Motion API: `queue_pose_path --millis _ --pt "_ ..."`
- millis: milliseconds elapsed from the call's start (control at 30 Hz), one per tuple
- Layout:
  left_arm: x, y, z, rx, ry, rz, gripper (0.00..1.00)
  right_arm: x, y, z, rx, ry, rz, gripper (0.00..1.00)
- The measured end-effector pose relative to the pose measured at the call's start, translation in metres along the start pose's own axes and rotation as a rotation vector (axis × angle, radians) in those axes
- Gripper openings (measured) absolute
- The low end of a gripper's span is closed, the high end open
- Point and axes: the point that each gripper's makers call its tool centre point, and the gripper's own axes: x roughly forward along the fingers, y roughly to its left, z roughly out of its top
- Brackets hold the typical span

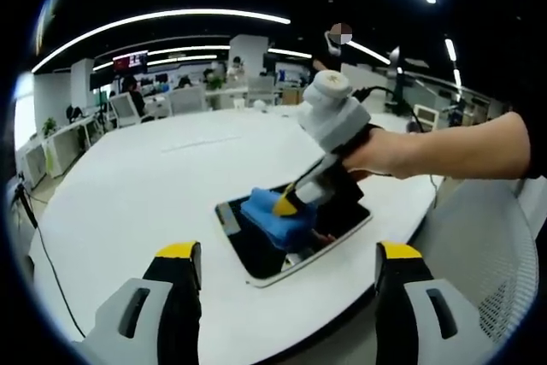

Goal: Wipe the mirror surface with the cleaning cloth until all visible marks leave the cleaned area.

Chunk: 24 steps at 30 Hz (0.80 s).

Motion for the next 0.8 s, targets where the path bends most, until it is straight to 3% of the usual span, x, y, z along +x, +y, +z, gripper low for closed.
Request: queue_pose_path --millis 67,167,233,800 --pt "0.002 0.001 -0.001 -0.017 0.01 -0.006 0.83 0.0 0.001 0.0 -0.003 0.008 0.011 0.04" --pt "0.004 -0.01 -0.006 0.036 0.044 -0.054 0.83 -0.001 0.002 -0.001 -0.017 0.015 0.013 0.04" --pt "0.004 -0.011 -0.009 0.052 0.06 -0.049 0.8 -0.001 0.002 -0.001 -0.017 0.007 0.01 0.04" --pt "0.001 -0.003 -0.006 0.038 0.039 -0.011 0.8 -0.008 -0.003 -0.008 -0.024 0.015 -0.012 0.04"
